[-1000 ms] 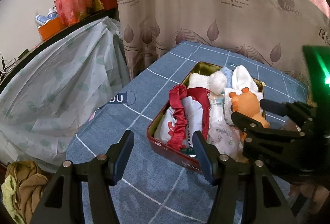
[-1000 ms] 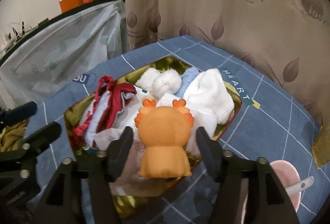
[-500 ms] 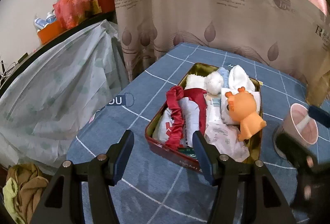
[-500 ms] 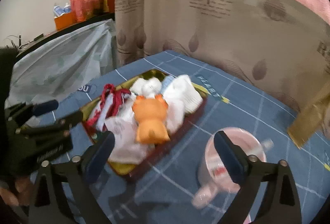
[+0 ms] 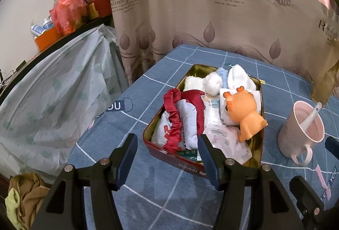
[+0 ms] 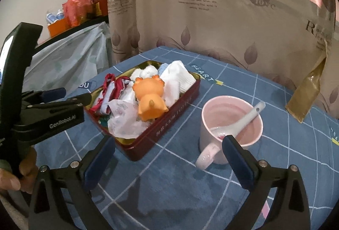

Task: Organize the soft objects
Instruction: 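Open the right gripper to release the toy and withdraw it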

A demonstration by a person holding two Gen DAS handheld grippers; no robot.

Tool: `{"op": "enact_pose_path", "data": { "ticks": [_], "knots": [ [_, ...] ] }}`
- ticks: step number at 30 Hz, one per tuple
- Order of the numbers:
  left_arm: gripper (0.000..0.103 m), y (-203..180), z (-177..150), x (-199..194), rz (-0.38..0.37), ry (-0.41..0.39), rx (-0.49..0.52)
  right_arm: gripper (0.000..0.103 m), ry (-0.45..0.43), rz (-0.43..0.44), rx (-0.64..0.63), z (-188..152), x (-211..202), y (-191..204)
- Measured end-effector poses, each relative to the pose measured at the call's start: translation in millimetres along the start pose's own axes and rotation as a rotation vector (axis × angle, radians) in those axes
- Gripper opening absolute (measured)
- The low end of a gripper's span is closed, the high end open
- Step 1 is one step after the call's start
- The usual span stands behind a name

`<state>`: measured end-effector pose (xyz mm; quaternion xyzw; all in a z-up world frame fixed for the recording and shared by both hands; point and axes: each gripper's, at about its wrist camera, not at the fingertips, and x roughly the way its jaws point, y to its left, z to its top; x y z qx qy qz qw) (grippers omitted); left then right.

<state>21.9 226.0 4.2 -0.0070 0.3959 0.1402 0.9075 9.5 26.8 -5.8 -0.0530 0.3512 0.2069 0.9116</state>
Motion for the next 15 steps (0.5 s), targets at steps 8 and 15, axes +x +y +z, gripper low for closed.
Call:
{"op": "enact_pose_path", "data": {
  "ticks": [8, 15],
  "knots": [
    [0.06, -4.0, -0.8, -0.4, -0.004, -0.001, 0.014, 0.1, 0.013, -0.018, 0.024, -4.5, 4.7, -4.5],
    [0.06, -4.5, -0.9, -0.5, -0.002, 0.0, 0.014, 0.1, 0.018, -0.02, 0.017, -5.4, 5.5, -3.2]
  ]
}}
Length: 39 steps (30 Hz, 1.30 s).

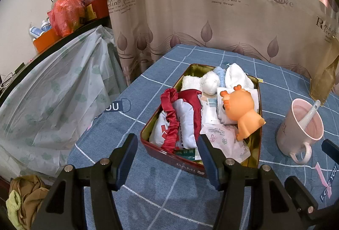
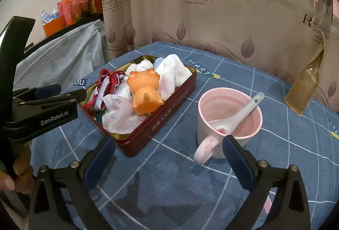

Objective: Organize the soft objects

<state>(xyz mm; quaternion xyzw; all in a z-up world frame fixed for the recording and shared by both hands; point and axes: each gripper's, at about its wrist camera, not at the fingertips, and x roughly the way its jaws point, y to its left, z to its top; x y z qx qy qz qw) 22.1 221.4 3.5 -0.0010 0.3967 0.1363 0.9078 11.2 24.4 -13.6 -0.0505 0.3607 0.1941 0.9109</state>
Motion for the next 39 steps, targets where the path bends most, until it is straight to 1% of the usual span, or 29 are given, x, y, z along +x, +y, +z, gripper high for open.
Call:
{"op": "enact_pose_path", "data": {
  "ticks": [39],
  "knots": [
    [0.06, -9.0, 0.0, -0.1, -0.003, 0.001, 0.007, 0.1, 0.015, -0.013, -0.005, -4.3, 2.2, -2.8]
  ]
}}
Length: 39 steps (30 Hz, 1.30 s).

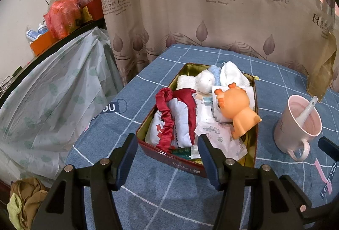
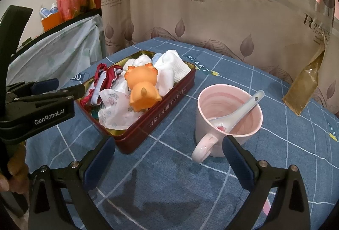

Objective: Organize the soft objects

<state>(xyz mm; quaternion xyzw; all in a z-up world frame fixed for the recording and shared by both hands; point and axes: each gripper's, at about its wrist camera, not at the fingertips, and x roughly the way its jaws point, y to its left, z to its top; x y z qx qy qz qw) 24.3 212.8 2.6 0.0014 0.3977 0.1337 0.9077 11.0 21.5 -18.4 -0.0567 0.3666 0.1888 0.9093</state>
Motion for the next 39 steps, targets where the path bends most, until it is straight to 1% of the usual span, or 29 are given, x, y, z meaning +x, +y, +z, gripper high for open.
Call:
{"op": "enact_pose_path", "data": {
  "ticks": [39],
  "knots": [
    [0.06, -1.5, 0.0, -0.2, 0.001, -0.001, -0.001, 0.1, 0.006, -0.001, -0.009, -1.6, 0.7, 3.8]
  ]
}}
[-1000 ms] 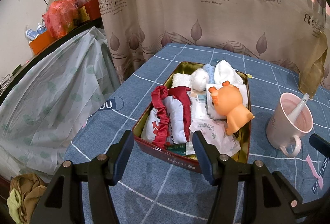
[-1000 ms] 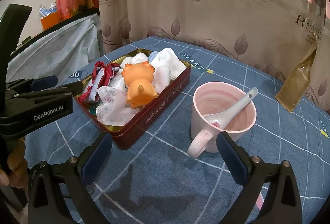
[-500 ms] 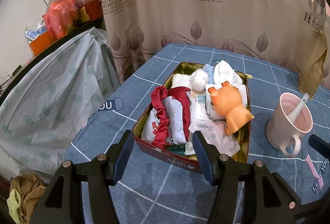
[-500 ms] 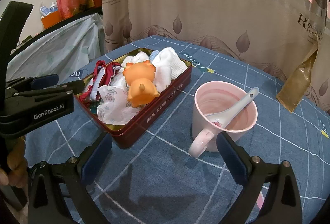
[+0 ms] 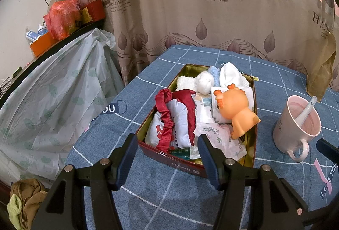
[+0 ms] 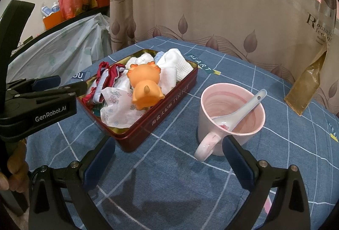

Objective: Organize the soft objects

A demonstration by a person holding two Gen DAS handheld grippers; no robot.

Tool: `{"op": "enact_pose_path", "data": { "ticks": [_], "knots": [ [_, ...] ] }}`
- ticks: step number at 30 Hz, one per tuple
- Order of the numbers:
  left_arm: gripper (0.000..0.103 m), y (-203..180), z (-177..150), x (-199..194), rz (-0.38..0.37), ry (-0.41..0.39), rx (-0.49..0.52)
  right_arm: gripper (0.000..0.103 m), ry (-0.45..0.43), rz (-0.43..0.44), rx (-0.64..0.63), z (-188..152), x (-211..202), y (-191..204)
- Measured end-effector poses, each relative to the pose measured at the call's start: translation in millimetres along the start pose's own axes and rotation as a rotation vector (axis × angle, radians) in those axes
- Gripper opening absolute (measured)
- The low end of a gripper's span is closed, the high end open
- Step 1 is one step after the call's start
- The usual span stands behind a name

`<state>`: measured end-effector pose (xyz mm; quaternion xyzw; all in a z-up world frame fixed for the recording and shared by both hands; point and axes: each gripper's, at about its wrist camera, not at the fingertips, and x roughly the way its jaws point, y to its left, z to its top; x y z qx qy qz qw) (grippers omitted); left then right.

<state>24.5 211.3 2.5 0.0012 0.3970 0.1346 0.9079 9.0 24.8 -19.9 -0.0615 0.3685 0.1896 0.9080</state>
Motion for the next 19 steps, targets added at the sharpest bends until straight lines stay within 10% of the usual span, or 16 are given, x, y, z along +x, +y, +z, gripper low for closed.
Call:
{"op": "enact_pose_path", "data": {
  "ticks": [19],
  "knots": [
    [0.06, -2.9, 5.1, -3.8, -0.018, -0.024, -0.011, 0.1, 0.002, 0.0, -0.003, 0.1, -0.6, 1.5]
  ]
}}
